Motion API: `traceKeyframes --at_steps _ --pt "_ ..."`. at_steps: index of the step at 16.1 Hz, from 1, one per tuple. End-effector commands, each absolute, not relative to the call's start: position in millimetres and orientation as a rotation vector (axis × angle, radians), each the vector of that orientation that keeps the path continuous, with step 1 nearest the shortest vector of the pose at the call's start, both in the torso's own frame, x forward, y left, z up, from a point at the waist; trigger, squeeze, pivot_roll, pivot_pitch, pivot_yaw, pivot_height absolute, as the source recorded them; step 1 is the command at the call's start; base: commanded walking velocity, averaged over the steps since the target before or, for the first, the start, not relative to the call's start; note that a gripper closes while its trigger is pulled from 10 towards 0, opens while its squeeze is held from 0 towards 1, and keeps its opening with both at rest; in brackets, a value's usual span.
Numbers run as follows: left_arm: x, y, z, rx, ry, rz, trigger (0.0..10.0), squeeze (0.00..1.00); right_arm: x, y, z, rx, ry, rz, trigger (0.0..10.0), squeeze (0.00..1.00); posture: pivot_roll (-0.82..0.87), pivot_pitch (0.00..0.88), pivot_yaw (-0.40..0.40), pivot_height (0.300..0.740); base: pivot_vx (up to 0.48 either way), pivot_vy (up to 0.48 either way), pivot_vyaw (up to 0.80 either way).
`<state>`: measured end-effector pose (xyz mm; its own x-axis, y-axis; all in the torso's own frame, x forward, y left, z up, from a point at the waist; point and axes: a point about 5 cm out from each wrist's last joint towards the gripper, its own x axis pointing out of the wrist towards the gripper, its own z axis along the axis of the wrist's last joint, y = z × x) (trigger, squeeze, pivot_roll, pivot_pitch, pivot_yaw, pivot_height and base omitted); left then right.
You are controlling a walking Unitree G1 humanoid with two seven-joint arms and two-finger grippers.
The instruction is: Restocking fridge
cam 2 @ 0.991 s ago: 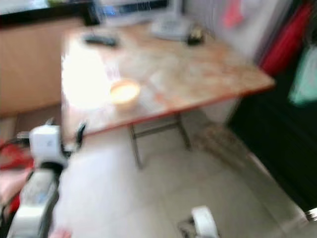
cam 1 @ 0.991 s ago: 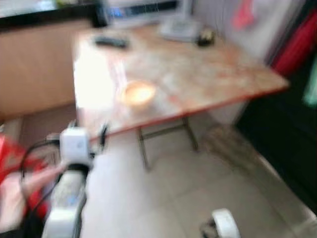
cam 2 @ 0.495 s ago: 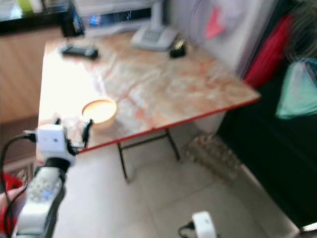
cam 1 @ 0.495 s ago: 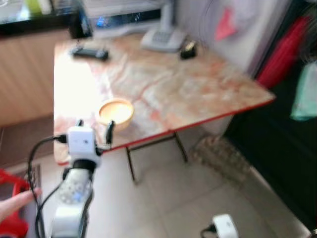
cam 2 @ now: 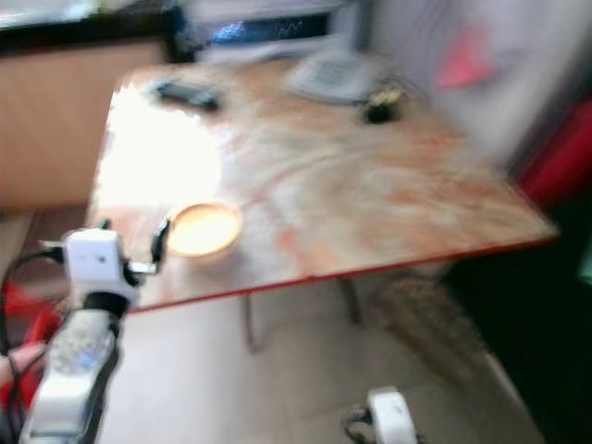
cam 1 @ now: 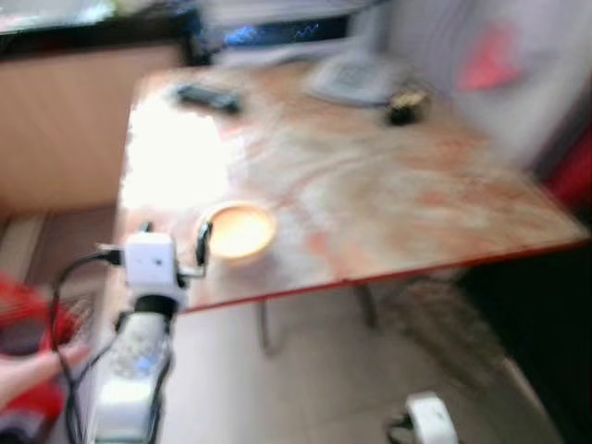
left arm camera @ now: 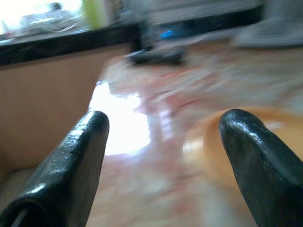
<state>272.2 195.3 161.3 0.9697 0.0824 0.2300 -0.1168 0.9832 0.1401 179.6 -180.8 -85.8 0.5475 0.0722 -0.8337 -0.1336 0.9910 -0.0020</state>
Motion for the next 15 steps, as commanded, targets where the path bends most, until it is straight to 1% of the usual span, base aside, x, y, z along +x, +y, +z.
traceKeyframes --at_steps 1,7,12,15 --pt "272.3 190.4 162.7 0.133 -0.231 0.083 10.0 0.00 168.2 -185.7 -90.7 -0.057 1.021 0.091 10.0 0.00 0.10 0.105 -0.017 0.740 0.000 0.000 0.00" --pt "274.2 186.9 163.4 0.119 -0.224 0.058 10.0 0.00 168.4 -186.6 -90.7 -0.059 1.016 0.052 10.0 0.00 0.10 0.103 -0.014 0.740 0.000 0.000 0.00" --pt "274.2 185.1 162.9 0.111 -0.224 0.047 10.0 0.00 167.2 -186.8 -91.1 -0.060 1.019 0.055 10.0 0.00 0.10 0.087 -0.016 0.740 0.000 0.000 0.00" --pt "273.9 184.8 162.4 0.107 -0.224 0.042 10.0 0.00 166.2 -186.1 -91.6 -0.059 1.023 0.059 10.0 0.00 0.10 0.079 -0.011 0.740 0.242 0.000 0.00"
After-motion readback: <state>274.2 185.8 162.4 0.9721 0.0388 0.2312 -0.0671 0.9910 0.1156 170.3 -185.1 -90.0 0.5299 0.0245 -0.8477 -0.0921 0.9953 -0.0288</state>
